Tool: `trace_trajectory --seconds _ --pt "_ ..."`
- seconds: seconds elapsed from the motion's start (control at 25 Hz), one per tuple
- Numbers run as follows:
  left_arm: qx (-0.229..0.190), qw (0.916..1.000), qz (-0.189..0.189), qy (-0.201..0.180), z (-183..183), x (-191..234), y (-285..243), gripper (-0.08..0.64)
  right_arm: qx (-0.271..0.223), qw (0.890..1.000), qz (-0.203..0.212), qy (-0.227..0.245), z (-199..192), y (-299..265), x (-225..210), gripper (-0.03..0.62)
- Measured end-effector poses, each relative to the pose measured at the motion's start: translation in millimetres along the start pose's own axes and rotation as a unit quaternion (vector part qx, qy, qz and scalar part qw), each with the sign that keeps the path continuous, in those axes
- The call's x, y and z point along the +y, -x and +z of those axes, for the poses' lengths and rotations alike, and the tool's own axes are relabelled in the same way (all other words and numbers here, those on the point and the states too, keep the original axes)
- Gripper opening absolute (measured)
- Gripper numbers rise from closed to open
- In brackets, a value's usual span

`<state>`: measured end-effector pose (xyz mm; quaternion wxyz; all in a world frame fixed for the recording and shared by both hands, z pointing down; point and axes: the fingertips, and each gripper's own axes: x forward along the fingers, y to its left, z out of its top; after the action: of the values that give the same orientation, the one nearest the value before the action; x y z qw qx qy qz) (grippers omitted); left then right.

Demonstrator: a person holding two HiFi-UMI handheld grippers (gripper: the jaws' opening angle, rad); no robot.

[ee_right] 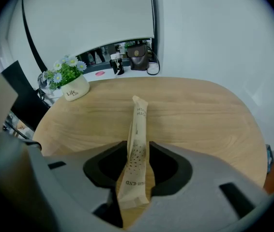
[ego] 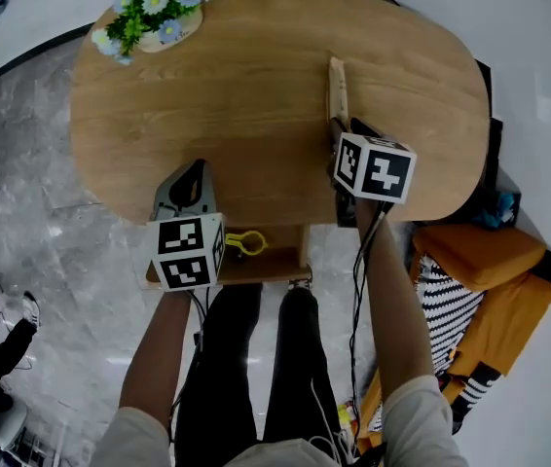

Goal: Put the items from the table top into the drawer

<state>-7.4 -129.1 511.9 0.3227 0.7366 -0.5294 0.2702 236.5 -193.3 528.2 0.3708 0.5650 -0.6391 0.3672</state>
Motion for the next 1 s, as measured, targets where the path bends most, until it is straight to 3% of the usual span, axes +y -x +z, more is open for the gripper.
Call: trace_trajectory --seconds 0.4,0.84,1.0 --pt "0.002 0.9999 0.002 0.017 -2 8 2 0.009 0.010 1.000 -0.011 -0.008 -3 -3 -1 0.036" --pt "-0.003 0.9990 0.026 0.036 -12 8 22 0.009 0.001 1.000 0.024 0.007 -2 17 12 0.021" --pt "-0.012 0.9971 0.044 0.060 -18 3 37 0.009 0.006 0.999 0.041 0.028 -7 33 18 0.020"
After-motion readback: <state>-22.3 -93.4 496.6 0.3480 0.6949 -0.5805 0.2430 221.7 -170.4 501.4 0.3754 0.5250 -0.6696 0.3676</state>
